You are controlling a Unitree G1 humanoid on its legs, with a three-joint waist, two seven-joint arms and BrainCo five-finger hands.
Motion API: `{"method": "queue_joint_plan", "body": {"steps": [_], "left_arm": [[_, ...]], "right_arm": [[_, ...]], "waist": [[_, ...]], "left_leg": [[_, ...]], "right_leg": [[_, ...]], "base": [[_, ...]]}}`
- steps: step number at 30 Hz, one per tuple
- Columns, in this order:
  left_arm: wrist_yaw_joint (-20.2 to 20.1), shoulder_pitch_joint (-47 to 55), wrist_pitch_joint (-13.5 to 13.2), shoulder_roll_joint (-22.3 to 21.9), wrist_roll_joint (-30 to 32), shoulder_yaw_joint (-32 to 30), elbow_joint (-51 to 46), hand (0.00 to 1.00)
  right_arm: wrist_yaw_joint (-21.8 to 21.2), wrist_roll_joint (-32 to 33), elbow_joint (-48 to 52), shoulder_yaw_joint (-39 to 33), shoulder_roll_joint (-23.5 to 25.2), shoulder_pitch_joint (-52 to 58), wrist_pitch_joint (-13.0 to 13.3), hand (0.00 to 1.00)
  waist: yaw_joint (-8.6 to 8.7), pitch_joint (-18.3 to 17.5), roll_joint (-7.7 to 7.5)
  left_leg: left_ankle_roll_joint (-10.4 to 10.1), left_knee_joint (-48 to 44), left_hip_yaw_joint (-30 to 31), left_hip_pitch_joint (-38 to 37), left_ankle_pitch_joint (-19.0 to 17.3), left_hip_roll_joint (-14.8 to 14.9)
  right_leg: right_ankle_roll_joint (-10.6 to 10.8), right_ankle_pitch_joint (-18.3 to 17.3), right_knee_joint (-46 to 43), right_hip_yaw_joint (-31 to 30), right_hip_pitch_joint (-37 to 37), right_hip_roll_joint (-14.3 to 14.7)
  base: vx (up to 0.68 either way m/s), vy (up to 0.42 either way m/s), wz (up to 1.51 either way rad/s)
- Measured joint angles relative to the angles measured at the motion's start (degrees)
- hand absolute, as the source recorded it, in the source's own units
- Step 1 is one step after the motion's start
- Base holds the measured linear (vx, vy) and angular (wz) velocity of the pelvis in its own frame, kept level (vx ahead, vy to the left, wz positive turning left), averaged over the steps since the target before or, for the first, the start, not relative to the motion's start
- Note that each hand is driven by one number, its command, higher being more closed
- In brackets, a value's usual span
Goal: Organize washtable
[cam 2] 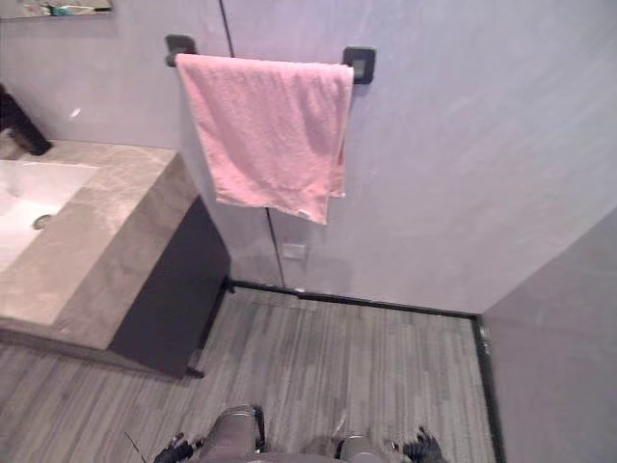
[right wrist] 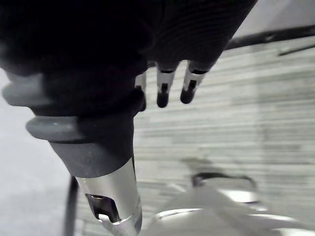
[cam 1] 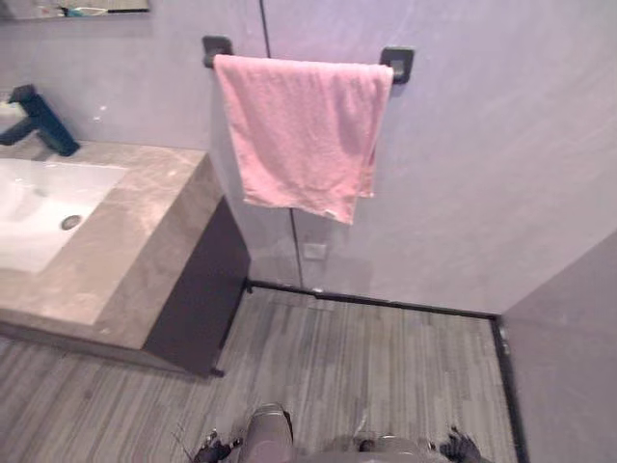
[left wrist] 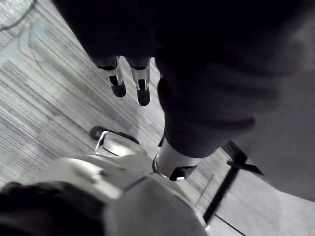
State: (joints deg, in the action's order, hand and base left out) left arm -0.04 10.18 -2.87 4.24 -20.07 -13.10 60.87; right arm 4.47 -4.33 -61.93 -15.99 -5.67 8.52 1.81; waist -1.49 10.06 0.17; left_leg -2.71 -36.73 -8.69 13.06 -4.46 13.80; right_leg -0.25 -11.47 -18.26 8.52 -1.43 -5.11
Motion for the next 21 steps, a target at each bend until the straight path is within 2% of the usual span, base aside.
{"method": "queue_joint_plan", "body": {"steps": [1, 2, 3, 4, 5, 6, 7, 8, 9, 10, 11, 12, 13, 14, 15, 18, 21], "left_arm": [[0.2, 0.54, 0.01, -0.18, 0.57, -1.42, 0.53, 0.0], [0.15, 0.93, 0.17, -0.68, 1.7, -2.3, 0.47, 0.0], [0.09, 1.05, 0.18, -0.44, 2.52, -2.29, 0.32, 0.0], [0.01, 0.79, 0.19, -0.29, 3.56, -2.31, 0.53, 0.0], [-0.41, -0.21, 0.36, 1.56, 3.8, -3.96, 0.74, 0.0], [-0.48, -0.56, 0.54, 1.91, 3.96, -4.75, 0.96, 0.0], [-0.78, -0.28, 1.37, 1.92, 4.16, -4.77, 0.78, 0.0], [-0.91, -0.16, 1.47, 1.79, 4.32, -4.72, 0.76, 0.0], [-1.0, -0.26, 1.53, 1.07, 4.33, -4.33, 0.4, 0.0], [-0.99, -0.47, 1.56, 0.26, 4.32, -3.67, 0.36, 0.0], [-1.07, -0.23, 1.8, -0.62, 4.37, -1.85, 0.36, 0.0], [-1.01, -0.04, 1.93, 0.39, 4.29, -0.28, 0.41, 0.0], [-1.03, -0.1, 2.02, 0.78, 4.29, 0.08, 0.43, 0.0], [-1.04, -0.37, 2.45, 1.1, 4.32, 1.58, 0.5, 0.0], [-1.08, -0.67, 2.45, 1.2, 4.4, 2.47, 0.54, 0.0], [-1.02, 0.26, 2.44, 2.66, 5.06, 3.88, 2.35, 0.0], [-0.86, -0.13, 2.29, 2.66, 6.39, 3.96, 2.83, 0.0]], "right_arm": [[-0.09, -0.51, 0.04, -1.34, 0.2, 0.57, -0.08, 0.0], [-0.2, -0.48, 0.24, -2.33, -0.29, 0.75, -0.56, 0.0], [-0.37, -0.42, 0.12, -2.45, -0.13, 0.54, -0.83, 0.0], [-1.08, -0.19, -0.33, -2.09, 0.24, 0.25, -1.2, 0.0], [-1.45, -0.21, -0.81, -1.15, 2.51, 0.62, -0.93, 0.0], [-1.17, -0.07, -0.6, -1.56, 2.44, 0.32, -0.83, 0.0], [-1.01, -0.14, -0.48, -2.02, 1.36, -0.05, -0.77, 0.0], [-0.91, -0.25, -0.5, -1.98, 0.8, -0.26, -0.83, 0.0], [-0.55, -0.29, -0.1, -2.02, 0.22, -0.27, -0.75, 0.0], [-0.43, -0.27, -0.05, -2.01, -0.15, -0.5, -0.66, 0.0], [-0.26, -0.14, -0.16, -2.0, -0.43, -0.95, -0.75, 0.0], [0.61, 0.89, -0.94, -2.26, 0.28, -0.96, -0.79, 0.0], [0.63, 1.15, -1.05, -2.44, 0.33, -0.96, -0.79, 0.0], [0.65, 2.63, -1.78, -3.96, 0.73, -0.96, -0.71, 0.0], [0.83, 4.3, -1.92, -5.14, 1.3, -0.93, -0.68, 0.0], [1.66, 7.28, -1.82, -6.02, 3.51, -0.24, -0.41, 0.0], [2.01, 7.76, -1.8, -6.05, 3.57, -0.23, -0.49, 0.0]], "waist": [[0.95, -0.25, 0.65], [1.62, -0.02, 1.96], [1.86, 0.67, 2.08], [2.61, 0.01, 1.92], [4.24, -0.67, -1.97], [4.05, 0.06, -0.19], [3.91, 0.05, 0.53], [4.23, -0.32, 0.75], [4.77, -0.9, 1.67], [5.1, -1.2, 2.18], [5.22, -1.81, 1.9], [5.31, -2.55, 1.63], [5.38, -2.56, 1.65], [5.8, -2.59, 2.02], [5.96, -2.95, 1.41], [5.43, -3.87, -0.06], [5.26, -4.1, -0.07]], "left_leg": [[-0.13, -3.54, -0.98, -1.53, -0.65, 2.82], [-1.08, -1.68, -3.97, -1.34, -0.17, 4.63], [-0.63, 0.49, -5.99, -1.37, -0.05, 2.83], [-1.55, 13.55, -1.66, -3.94, 1.09, -0.74], [2.4, 16.04, -2.17, -7.02, -0.86, -2.78], [2.32, 10.71, -3.69, -7.66, -2.9, 0.26], [1.45, 7.74, -7.38, -10.13, -2.87, 3.51], [-0.23, 9.38, -9.41, -12.42, -1.13, 4.51], [-2.45, 13.21, -10.72, -14.67, 3.77, 5.33], [-3.78, 16.77, -10.42, -15.03, 4.19, 4.39], [-3.75, 22.01, -12.54, -14.94, 4.17, 2.09], [-3.96, 29.94, -13.37, -16.35, 4.02, 0.15], [-4.25, 31.11, -13.88, -16.48, 3.83, -0.07], [-5.03, 35.1, -16.63, -16.46, 3.48, -0.64], [-6.16, 37.45, -17.1, -16.4, 4.27, -1.55], [-5.51, 41.12, -15.14, -17.63, 5.9, -5.46], [-4.72, 42.46, -14.61, -17.54, 6.47, -7.01]], "right_leg": [[0.58, 0.36, -0.71, 2.31, -0.55, -0.93], [0.76, 0.68, -3.08, 4.51, -2.02, -1.09], [1.23, 0.17, -4.53, 4.34, -2.99, -1.3], [0.04, -1.62, -1.68, 3.85, -3.69, 3.08], [-4.77, 3.95, 7.08, 5.44, -3.01, 2.84], [-4.06, 5.68, 7.69, 9.24, -1.71, 2.96], [-3.92, 6.16, 8.14, 12.68, -1.06, 1.72], [-3.12, 6.53, 8.2, 15.67, -1.39, 0.01], [-1.5, 7.24, 8.57, 19.53, -1.55, -2.05], [-0.76, 7.67, 8.68, 20.81, -1.72, -3.0], [0.24, 8.97, 10.67, 22.75, -1.56, -4.66], [0.96, 11.08, 13.88, 27.57, -0.58, -5.85], [1.43, 11.42, 14.08, 28.5, -0.4, -6.02], [2.31, 12.16, 14.19, 32.13, 0.09, -6.31], [2.77, 12.63, 14.26, 34.01, 0.46, -7.14], [3.25, 14.58, 14.29, 34.46, 1.54, -9.2], [3.03, 15.03, 14.37, 33.68, 1.14, -10.23]], "base": [[-0.09, 0.176, 0.99], [-0.09, 0.155, 1.08], [-0.11, 0.068, 1.4], [-0.13, -0.104, 2.07], [-0.13, -0.15, 2.22], [-0.16, -0.069, 2.17], [-0.15, 0.073, 1.7], [-0.17, 0.231, 2.1], [-0.12, 0.231, 1.81], [-0.16, 0.319, 1.86], [-0.18, 0.41, 1.76], [-0.15, 0.349, 1.53], [-0.17, 0.399, 1.5], [-0.12, 0.256, 1.21], [-0.16, 0.355, 1.28], [-0.08, 0.174, 0.37], [-0.1, 0.087, 0.11]]}}
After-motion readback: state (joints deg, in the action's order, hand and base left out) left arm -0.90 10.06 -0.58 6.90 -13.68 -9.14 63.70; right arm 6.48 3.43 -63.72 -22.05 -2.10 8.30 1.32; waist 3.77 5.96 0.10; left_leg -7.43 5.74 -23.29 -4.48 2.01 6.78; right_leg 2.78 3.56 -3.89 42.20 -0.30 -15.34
